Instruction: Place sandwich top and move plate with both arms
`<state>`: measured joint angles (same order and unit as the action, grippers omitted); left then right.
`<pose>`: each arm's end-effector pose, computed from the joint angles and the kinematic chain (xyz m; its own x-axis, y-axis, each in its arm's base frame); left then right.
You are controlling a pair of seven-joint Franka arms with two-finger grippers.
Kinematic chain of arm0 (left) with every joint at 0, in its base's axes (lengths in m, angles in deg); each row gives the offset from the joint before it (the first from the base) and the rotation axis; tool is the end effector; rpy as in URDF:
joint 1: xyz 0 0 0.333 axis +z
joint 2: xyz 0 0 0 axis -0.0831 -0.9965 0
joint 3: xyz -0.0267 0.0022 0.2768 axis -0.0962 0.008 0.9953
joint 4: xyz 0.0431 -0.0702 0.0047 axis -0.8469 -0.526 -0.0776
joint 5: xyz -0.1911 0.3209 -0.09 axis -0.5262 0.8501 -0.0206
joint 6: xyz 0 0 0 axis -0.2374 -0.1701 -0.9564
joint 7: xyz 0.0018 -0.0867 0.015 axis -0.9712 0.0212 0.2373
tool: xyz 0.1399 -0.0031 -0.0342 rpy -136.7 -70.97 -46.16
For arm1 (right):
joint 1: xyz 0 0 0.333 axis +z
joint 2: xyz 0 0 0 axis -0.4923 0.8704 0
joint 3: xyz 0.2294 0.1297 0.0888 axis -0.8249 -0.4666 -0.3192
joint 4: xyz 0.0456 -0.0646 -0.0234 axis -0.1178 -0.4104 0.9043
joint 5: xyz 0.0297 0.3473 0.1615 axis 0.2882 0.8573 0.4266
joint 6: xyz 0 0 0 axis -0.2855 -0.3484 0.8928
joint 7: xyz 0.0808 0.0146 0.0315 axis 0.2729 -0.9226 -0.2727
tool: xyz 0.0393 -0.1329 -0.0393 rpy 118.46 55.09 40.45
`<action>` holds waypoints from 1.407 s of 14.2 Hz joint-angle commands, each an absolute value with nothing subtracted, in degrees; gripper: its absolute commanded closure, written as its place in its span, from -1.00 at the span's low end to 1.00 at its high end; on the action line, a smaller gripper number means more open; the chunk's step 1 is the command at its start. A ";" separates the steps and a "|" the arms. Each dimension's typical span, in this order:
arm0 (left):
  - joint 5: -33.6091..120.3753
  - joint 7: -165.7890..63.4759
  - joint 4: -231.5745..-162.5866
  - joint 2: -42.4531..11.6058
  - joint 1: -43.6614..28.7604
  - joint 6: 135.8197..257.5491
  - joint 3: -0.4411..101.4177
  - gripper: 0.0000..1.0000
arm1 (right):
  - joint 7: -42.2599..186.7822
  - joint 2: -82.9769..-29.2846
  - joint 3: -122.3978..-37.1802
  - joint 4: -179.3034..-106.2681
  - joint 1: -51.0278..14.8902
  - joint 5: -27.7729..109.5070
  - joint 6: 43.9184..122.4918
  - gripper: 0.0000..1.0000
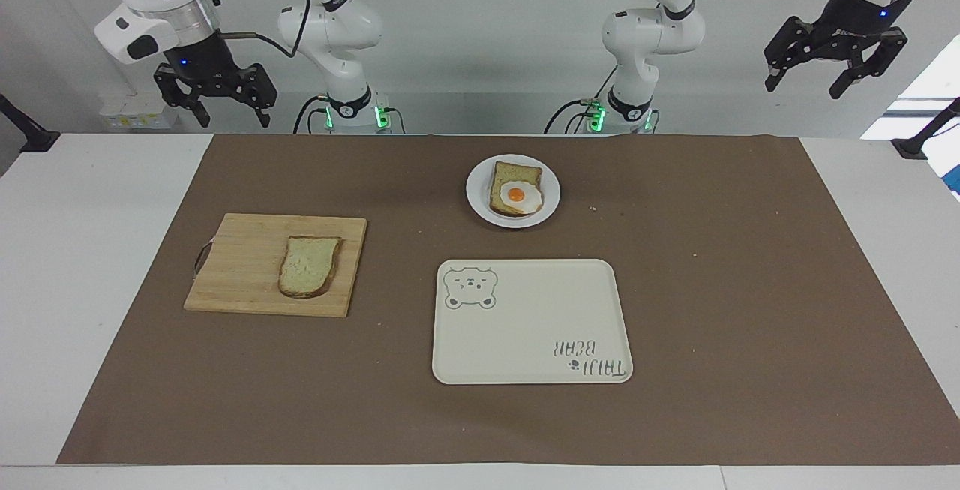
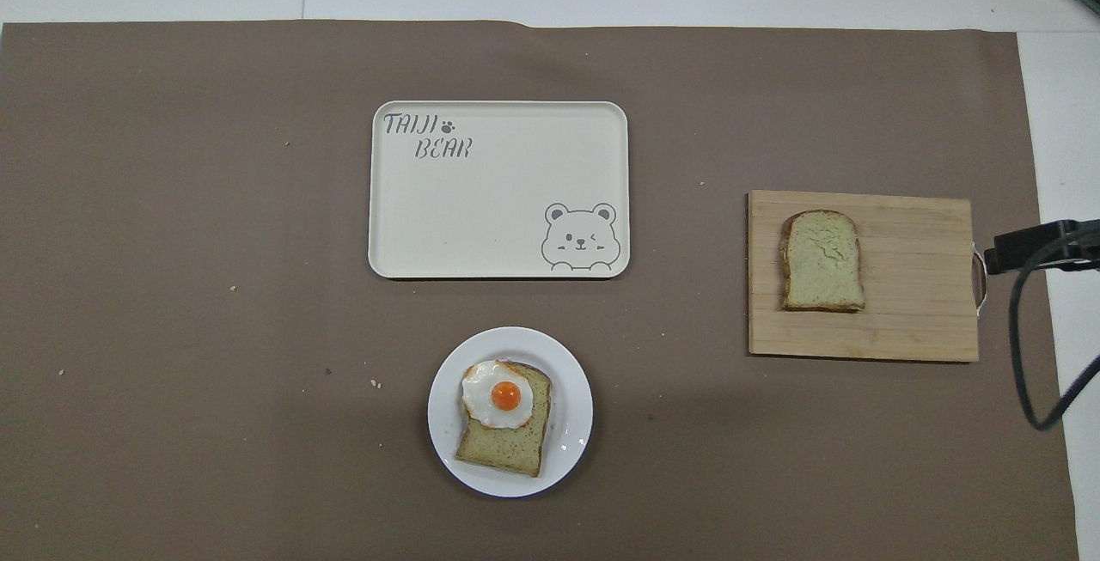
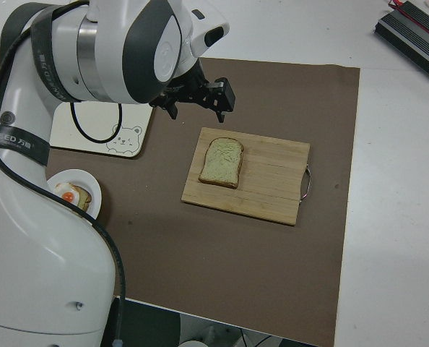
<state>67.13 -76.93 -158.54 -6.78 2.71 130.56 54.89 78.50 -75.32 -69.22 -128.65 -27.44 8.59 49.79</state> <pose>0.5081 -0.0106 0.6607 0.9800 -0.1988 0.0092 -0.1990 -0.9797 0.0227 0.5143 -0.0173 0.5819 0.9996 0.0063 -0.0285 0.0070 -0.9997 0.0246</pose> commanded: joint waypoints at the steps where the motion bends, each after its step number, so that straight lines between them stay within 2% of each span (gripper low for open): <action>1: 66.68 -75.92 -160.83 -4.75 3.09 130.28 55.27 -1.00 | 76.92 -76.48 -69.60 -130.26 -28.00 7.38 50.77 -1.00; 20: 66.67 -75.92 -160.83 -4.75 3.10 130.28 55.80 -1.00 | 77.54 -77.98 -69.60 -133.16 -28.00 7.82 52.09 -1.00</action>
<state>67.13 -76.57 -158.93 -6.31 2.80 130.48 55.84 78.50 -76.23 -69.22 -130.88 -27.45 8.59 50.44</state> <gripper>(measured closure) 0.000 0.000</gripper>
